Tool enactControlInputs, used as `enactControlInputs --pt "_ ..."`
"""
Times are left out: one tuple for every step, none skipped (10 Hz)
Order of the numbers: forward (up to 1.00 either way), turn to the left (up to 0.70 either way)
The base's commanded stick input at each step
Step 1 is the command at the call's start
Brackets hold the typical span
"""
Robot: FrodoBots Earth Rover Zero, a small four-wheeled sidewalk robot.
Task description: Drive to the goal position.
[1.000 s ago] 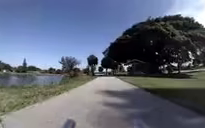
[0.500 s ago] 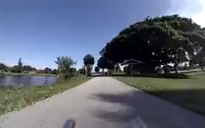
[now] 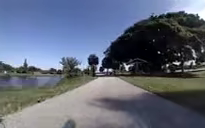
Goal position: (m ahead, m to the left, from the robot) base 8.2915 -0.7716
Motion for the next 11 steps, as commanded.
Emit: enactControlInputs --pt "0.85 0.00" --pt "0.85 0.00" --pt "0.85 0.00" --pt "0.85 0.00" --pt "0.85 0.00" --pt "0.85 0.00" --pt "0.85 0.00" --pt "0.85 0.00" --pt "0.85 0.00" --pt "0.85 0.00" --pt "0.85 0.00"
